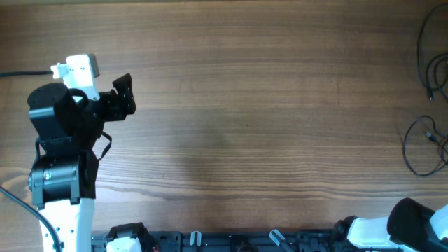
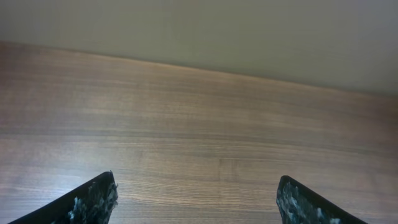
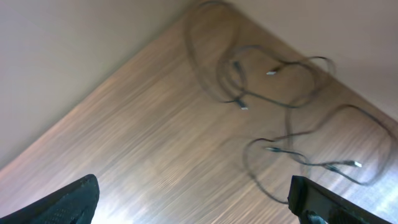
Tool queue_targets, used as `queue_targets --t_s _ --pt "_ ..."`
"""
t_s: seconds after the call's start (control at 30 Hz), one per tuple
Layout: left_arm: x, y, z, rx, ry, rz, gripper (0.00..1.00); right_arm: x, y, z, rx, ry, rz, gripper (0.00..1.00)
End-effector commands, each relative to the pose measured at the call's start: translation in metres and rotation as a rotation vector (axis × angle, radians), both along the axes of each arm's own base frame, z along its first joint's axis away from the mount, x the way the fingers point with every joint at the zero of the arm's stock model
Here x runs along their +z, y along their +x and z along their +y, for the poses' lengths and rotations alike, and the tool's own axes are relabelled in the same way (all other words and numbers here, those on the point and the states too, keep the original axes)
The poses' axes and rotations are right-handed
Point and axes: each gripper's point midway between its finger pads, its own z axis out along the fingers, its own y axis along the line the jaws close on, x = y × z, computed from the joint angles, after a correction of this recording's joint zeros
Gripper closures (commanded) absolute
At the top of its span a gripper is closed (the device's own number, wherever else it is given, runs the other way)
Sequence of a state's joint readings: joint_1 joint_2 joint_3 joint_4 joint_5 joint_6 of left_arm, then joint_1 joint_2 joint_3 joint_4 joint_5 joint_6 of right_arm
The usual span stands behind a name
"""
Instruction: Untangle cables
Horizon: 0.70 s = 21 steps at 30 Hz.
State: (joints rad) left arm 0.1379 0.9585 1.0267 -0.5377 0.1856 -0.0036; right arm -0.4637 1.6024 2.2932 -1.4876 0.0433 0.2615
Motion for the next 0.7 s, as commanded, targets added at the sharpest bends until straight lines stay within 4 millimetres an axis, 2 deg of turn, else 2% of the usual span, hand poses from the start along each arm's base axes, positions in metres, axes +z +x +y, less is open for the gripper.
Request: queue_targets --t_s 0.0,0.07,0.2,0.33,0.47,0.67 --pt "0.014 -0.001 -0.012 -0.073 -0.003 -0.041 0.15 0.006 0.018 0.053 0.183 -0.014 -0.015 0.0" --pt "0.016 -0.001 -0.02 -0.121 -0.024 -0.05 0.15 0.007 0.024 0.073 0.243 -0.014 -0.017 0.0" --pt "0.021 0.002 -0.027 -0.151 -0.029 -0.075 0.11 0.008 0.037 0.129 0.403 -0.032 -0.024 0.0" --pt "0.017 0.007 -0.04 -0.185 -0.036 -0.065 0.12 0.014 0.044 0.167 0.507 -0.058 -0.05 0.0" --pt "0.01 0.017 -0.045 -0.146 -0.022 -0.044 0.12 0.009 0.052 0.195 0.568 -0.059 -0.046 0.0" --pt "0.002 0.032 -0.057 -0.109 0.011 -0.038 0.12 -0.018 0.075 0.217 0.569 -0.113 0.032 0.0"
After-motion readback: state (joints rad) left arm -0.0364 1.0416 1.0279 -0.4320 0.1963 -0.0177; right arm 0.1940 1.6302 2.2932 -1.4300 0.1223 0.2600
